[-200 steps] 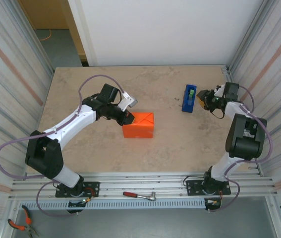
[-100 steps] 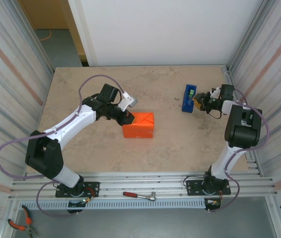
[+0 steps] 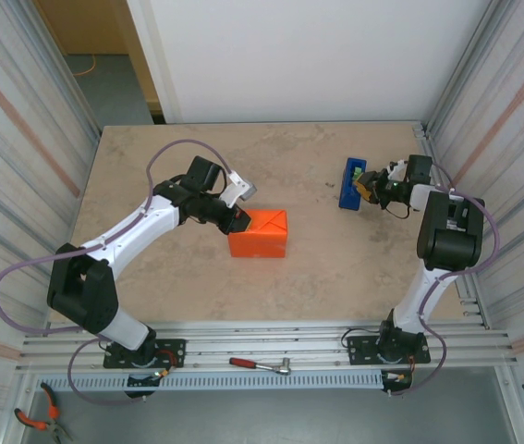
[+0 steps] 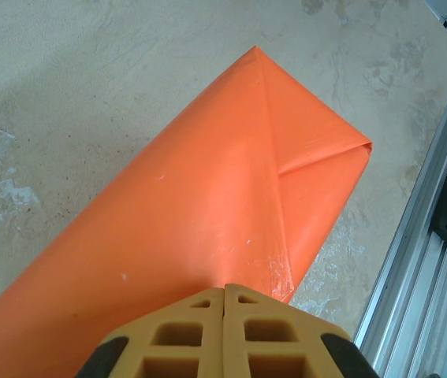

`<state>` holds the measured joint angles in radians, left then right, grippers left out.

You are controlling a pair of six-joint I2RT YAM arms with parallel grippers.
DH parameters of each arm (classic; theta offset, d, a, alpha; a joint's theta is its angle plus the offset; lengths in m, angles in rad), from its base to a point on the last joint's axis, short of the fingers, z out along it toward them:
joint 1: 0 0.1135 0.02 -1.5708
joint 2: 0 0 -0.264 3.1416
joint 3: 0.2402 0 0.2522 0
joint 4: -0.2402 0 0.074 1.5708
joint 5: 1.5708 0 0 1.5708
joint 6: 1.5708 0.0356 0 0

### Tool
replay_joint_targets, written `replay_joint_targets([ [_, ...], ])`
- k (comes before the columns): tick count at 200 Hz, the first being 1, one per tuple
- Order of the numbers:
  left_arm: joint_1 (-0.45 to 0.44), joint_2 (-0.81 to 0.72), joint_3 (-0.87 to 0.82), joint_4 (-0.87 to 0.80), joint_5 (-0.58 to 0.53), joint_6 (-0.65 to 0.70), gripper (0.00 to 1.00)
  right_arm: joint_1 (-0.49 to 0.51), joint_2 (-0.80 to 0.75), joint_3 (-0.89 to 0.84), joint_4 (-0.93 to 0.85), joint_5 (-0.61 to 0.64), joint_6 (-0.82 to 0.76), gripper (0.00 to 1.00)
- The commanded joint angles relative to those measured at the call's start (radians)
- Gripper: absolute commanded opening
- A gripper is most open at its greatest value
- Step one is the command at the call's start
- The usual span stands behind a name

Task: Wrap the gift box in paper
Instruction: Tear off the tape with the cutter.

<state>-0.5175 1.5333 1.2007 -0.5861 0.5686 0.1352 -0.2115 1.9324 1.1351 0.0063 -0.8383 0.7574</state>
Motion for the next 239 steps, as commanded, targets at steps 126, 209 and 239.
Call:
replay_joint_targets([
  [126, -0.022, 0.037, -0.049, -0.066, -0.02, 0.019, 0.07, -0.014, 0.046, -0.071, 0.119, -0.053, 0.073, 0.11],
  [209, -0.022, 0.038, -0.048, -0.066, -0.021, 0.016, 0.07, -0.008, -0.047, -0.085, 0.155, -0.071, 0.127, 0.0],
  [239, -0.022, 0.039, -0.048, -0.066, -0.021, 0.015, 0.07, 0.0, -0.097, -0.084, 0.155, -0.065, 0.144, 0.0],
])
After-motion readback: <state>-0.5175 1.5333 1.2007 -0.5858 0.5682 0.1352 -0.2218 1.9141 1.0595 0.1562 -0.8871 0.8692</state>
